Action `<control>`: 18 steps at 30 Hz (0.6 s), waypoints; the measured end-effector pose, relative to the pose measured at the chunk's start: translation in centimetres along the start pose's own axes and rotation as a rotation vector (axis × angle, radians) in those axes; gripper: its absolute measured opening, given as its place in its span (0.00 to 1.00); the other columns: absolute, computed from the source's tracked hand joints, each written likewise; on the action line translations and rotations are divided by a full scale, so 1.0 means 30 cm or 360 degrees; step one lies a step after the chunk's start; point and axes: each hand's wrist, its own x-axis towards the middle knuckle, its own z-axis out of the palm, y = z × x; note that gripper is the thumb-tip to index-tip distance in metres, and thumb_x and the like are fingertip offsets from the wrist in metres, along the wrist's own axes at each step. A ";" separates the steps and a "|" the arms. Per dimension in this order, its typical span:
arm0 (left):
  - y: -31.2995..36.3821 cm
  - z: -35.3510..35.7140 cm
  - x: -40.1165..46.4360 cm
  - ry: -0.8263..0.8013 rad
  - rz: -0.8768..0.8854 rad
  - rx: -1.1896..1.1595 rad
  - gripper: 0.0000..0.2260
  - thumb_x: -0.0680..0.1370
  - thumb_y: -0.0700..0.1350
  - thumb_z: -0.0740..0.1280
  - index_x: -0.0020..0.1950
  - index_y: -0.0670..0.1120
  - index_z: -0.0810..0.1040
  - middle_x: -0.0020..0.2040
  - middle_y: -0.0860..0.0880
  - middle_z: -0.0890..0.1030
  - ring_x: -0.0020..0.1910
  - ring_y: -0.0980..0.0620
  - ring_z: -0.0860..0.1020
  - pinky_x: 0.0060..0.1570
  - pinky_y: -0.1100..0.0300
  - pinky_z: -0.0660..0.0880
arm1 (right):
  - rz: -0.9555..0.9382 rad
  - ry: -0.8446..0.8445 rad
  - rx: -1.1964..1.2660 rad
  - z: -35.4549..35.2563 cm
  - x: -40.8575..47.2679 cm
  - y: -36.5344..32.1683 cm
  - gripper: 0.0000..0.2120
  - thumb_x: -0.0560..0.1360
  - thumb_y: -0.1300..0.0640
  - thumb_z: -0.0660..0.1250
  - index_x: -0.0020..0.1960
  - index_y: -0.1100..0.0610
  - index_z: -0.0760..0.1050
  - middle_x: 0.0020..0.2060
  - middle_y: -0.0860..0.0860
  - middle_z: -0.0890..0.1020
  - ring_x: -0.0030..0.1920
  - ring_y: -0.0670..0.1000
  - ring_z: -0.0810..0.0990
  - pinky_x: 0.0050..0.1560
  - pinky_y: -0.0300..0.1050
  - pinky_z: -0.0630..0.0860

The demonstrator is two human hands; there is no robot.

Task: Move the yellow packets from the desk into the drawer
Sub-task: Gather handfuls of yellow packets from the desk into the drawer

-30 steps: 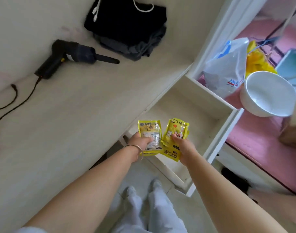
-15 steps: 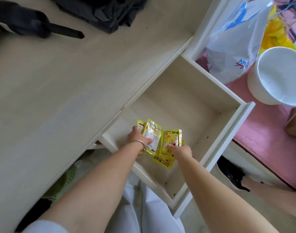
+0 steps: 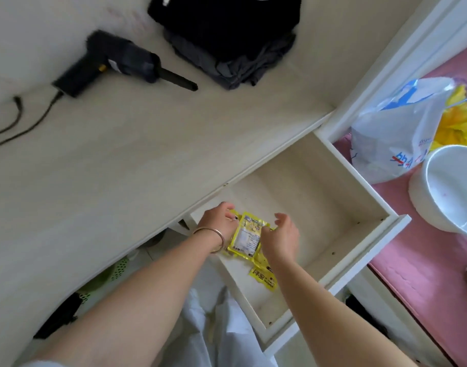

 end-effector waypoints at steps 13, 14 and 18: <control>-0.412 -0.565 -0.528 0.0849 -0.0044 -0.0279 0.07 0.77 0.50 0.63 0.49 0.52 0.80 0.46 0.49 0.84 0.47 0.47 0.81 0.45 0.60 0.75 | -0.1274 -0.0456 -0.0164 0.266 -0.602 -0.575 0.10 0.75 0.55 0.61 0.56 0.53 0.74 0.42 0.46 0.76 0.54 0.51 0.72 0.45 0.41 0.66; -0.481 -0.601 -0.581 0.0919 -0.0076 -0.0322 0.07 0.77 0.49 0.64 0.49 0.52 0.80 0.46 0.50 0.84 0.47 0.48 0.81 0.46 0.60 0.75 | -0.1306 -0.0512 -0.0209 0.308 -0.666 -0.600 0.10 0.75 0.54 0.61 0.56 0.52 0.73 0.45 0.47 0.77 0.52 0.49 0.72 0.45 0.41 0.66; -0.767 -0.682 -0.790 0.1145 -0.0230 -0.0463 0.06 0.76 0.49 0.64 0.48 0.52 0.80 0.40 0.51 0.81 0.42 0.49 0.79 0.43 0.60 0.74 | -0.1432 -0.0679 -0.0357 0.473 -0.923 -0.646 0.11 0.75 0.55 0.60 0.56 0.51 0.74 0.49 0.49 0.76 0.52 0.51 0.74 0.48 0.42 0.71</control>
